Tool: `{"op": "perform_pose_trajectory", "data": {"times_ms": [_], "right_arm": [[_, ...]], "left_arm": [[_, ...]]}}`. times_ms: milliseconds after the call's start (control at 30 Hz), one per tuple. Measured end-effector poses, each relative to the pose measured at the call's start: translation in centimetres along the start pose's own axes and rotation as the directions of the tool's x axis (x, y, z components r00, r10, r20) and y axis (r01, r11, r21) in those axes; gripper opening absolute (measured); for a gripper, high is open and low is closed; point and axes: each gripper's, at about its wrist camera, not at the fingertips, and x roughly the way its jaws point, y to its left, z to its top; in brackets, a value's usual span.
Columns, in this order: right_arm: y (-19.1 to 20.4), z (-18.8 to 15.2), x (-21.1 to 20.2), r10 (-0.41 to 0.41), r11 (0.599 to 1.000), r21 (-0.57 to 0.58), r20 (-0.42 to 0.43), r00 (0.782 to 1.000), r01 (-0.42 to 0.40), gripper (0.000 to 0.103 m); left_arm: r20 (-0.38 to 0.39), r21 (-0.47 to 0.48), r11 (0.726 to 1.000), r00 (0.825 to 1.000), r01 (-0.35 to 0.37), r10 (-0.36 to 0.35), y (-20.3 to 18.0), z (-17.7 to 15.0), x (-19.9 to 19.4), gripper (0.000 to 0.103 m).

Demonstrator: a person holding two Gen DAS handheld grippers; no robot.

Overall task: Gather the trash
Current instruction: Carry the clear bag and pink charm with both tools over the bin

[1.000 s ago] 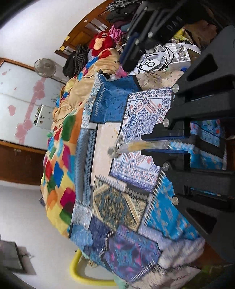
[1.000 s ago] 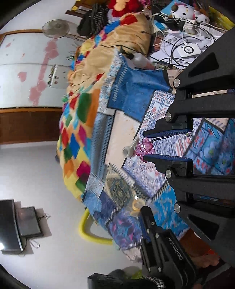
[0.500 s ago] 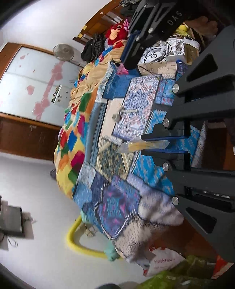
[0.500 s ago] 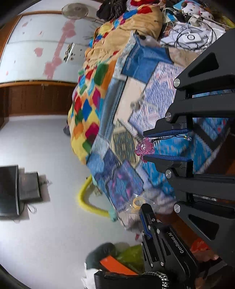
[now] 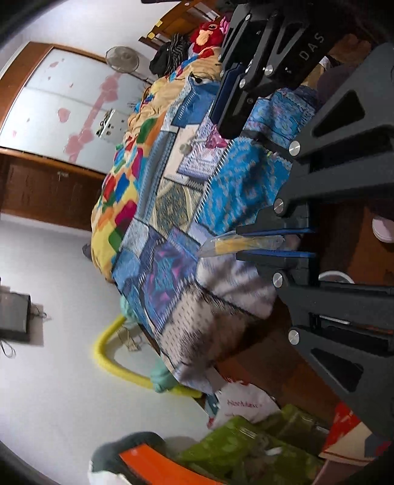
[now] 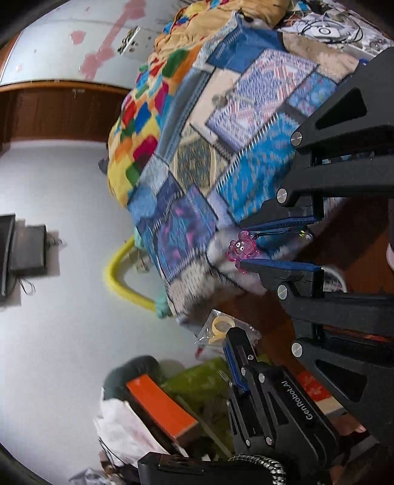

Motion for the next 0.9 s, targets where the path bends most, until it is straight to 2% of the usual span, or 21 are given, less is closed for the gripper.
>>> {"op": "perform_pose_trajectory", "data": {"times_ms": [267,433,667,900], "right_arm": [[4.6,-1.6,4.0,0.04,0.998,-0.053,-0.091,0.995,-0.045,0.017],[7.2,-3.5,7.7,0.065,0.994,-0.08,-0.179,0.982,-0.08,0.017],[9.1,-6.0,13.2,0.1,0.988,-0.084,-0.296,0.95,-0.13,0.017],[8.7,-9.1,19.1,0.106,0.991,-0.029,-0.429,0.897,-0.131,0.017]], "left_arm": [[-0.072,-0.085,0.996,0.997,-0.033,0.027,5.7,-4.0,1.1,0.007],[-0.154,-0.115,0.989,0.985,-0.094,0.076,8.8,-6.9,3.5,0.007],[-0.292,-0.176,0.973,0.952,-0.149,0.093,12.4,-11.6,7.7,0.007],[-0.417,-0.213,0.958,0.904,-0.193,0.089,14.4,-15.5,12.4,0.007]]}}
